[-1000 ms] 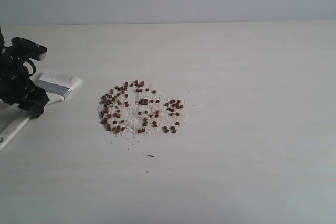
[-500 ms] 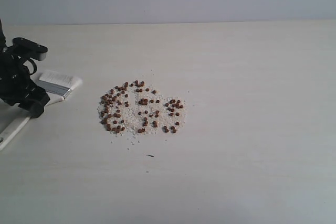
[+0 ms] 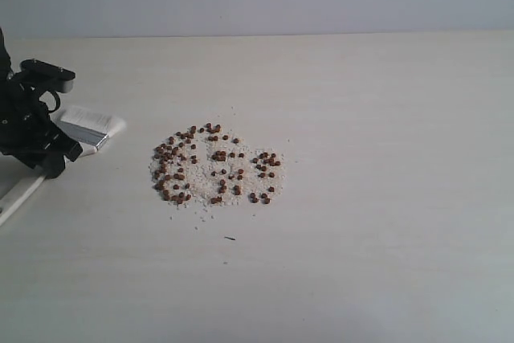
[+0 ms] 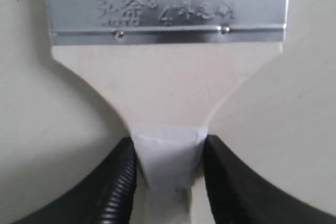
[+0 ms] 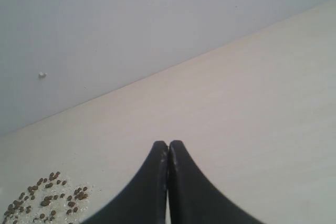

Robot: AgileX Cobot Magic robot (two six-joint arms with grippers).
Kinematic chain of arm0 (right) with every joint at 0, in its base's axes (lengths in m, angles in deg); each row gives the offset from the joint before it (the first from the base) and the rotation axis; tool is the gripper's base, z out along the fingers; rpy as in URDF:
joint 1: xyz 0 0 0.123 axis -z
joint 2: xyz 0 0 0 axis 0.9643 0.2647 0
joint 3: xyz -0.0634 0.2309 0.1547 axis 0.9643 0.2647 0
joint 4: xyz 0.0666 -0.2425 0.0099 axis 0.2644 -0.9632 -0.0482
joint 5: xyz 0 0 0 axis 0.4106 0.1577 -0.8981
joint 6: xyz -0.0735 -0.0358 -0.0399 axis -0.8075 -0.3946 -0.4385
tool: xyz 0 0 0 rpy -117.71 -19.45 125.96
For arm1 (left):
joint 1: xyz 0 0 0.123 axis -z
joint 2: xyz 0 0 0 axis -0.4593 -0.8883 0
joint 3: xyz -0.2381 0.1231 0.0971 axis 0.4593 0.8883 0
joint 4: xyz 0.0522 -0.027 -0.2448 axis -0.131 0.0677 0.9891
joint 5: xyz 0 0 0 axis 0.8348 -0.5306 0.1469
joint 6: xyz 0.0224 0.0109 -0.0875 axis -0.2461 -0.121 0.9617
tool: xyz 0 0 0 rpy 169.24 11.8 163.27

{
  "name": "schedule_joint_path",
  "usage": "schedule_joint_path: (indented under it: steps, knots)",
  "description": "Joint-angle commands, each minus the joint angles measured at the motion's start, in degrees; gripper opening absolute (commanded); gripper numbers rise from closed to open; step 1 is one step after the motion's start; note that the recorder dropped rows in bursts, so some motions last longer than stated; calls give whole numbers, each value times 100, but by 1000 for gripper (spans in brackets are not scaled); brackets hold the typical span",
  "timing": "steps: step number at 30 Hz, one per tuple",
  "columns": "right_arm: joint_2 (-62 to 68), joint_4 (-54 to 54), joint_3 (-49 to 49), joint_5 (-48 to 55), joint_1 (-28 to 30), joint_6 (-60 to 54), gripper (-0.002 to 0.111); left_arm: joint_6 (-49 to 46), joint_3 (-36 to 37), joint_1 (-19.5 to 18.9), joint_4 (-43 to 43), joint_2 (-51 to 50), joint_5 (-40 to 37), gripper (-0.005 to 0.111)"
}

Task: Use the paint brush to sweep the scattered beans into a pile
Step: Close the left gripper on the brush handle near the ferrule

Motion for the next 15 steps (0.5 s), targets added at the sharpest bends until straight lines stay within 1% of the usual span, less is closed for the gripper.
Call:
schedule_joint_path:
  steps: [1, 3, 4, 7, 8, 12, 15]
  knots:
    - [-36, -10, 27, -38, 29, -30, 0, -2, 30, 16, 44, -143, 204, 41]
    - [-36, -10, 27, -38, 29, -30, 0, -2, 30, 16, 44, -166, 213, 37]
    - [-36, -10, 27, -38, 29, -30, 0, -2, 30, 16, 44, -166, 213, 32]
    - [-36, -10, 27, -38, 29, -30, 0, -2, 30, 16, 44, -166, 183, 6]
    - [-36, -10, 27, -38, 29, -30, 0, -2, 30, 16, 44, -166, 154, 0]
    - [-36, -10, 27, -38, 29, -30, 0, 24, 0, 16, 44, -155, -11, 0]
    - [-36, -10, 27, -38, 29, -30, 0, 24, -204, 16, 44, -61, -573, 0]
